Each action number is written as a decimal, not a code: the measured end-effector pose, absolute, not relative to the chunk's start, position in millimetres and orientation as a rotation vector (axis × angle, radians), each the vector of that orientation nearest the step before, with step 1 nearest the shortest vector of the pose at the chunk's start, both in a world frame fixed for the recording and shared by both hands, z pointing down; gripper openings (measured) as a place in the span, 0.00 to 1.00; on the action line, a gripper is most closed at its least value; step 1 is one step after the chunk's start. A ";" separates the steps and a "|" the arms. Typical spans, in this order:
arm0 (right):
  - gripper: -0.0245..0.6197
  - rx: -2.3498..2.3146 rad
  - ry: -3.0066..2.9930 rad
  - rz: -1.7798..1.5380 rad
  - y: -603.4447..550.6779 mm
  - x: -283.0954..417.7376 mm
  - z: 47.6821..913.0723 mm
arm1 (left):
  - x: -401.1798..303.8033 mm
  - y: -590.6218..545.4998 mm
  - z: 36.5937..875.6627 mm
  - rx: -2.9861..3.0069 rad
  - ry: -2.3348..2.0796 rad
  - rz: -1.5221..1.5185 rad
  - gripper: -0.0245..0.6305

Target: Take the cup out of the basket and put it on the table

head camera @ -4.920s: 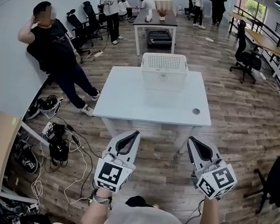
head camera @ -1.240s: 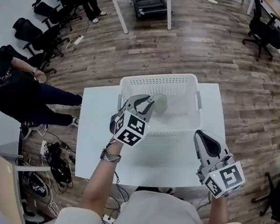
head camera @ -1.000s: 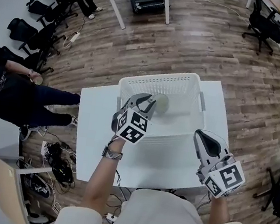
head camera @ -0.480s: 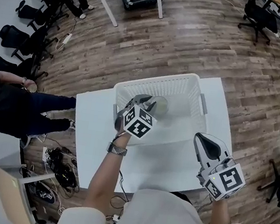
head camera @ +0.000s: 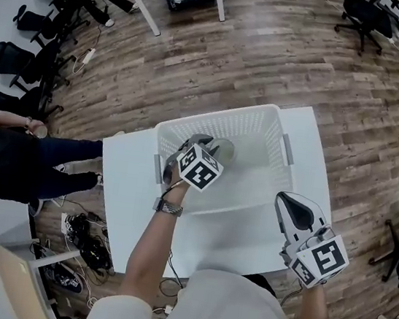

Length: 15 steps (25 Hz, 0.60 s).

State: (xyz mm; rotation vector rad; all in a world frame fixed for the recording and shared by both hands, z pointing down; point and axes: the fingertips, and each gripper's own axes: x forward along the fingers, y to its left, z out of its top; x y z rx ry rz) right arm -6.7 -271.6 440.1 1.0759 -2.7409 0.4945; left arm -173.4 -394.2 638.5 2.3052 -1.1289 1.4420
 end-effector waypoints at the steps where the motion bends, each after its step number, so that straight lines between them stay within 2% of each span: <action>1: 0.06 1.077 -2.739 0.498 -272.8 -5.9 441.1 | -173.4 -394.4 641.2 2.297 -1.125 1.443 0.20; 15: 0.06 1.078 -2.706 0.547 -279.8 -7.1 457.7 | -181.0 -400.6 671.5 2.212 -1.050 1.534 0.22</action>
